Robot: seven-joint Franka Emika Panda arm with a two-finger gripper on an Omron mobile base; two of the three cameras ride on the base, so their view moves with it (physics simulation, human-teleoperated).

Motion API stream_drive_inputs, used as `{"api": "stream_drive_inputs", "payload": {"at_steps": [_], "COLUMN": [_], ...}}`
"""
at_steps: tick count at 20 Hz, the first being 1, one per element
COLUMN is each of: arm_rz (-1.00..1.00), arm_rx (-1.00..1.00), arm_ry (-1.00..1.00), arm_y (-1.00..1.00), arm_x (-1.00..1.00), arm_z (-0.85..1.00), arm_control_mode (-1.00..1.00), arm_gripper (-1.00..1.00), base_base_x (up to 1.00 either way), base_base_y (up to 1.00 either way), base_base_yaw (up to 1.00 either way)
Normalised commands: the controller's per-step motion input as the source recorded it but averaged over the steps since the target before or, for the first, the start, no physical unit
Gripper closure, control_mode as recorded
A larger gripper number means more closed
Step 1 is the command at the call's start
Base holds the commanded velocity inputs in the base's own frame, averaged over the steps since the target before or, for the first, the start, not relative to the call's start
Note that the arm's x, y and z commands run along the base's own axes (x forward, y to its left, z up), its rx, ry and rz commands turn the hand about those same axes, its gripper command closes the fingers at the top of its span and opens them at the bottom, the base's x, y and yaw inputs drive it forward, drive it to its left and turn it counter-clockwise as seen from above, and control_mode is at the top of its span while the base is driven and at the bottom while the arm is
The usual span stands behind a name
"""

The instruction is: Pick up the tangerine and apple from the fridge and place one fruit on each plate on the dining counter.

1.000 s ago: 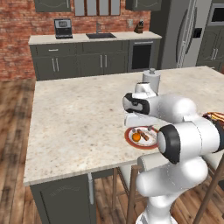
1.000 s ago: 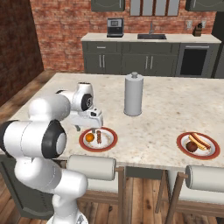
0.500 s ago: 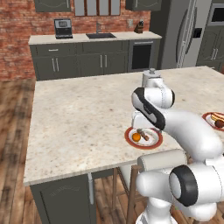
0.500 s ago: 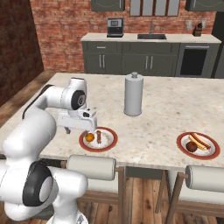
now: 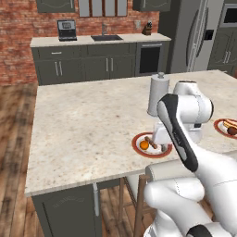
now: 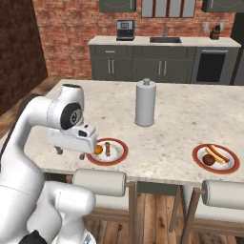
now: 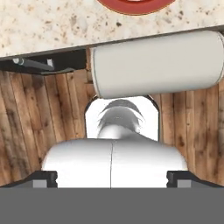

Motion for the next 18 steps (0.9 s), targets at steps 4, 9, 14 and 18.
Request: {"api": "stream_drive_inputs", "payload": {"at_steps": [4, 9, 14, 18], "arm_rz": [0.00, 0.00, 0.00, 0.00], "arm_rx": [0.01, 0.00, 0.00, 0.00], "arm_ry": [-0.08, -0.15, -0.25, -0.22], "arm_y": [-0.09, -0.01, 0.00, 0.00], "arm_x": [-1.00, -0.78, -0.32, -0.14], "arm_z": [0.55, 0.60, 0.56, 0.34], "arm_control_mode": [-1.00, -1.00, -1.00, -1.00], "arm_gripper": [-1.00, -1.00, -1.00, -1.00], "base_base_x": [0.00, 0.00, 0.00, 0.00], "base_base_y": [0.00, 0.00, 0.00, 0.00], "base_base_yaw": [0.00, 0.00, 0.00, 0.00]}}
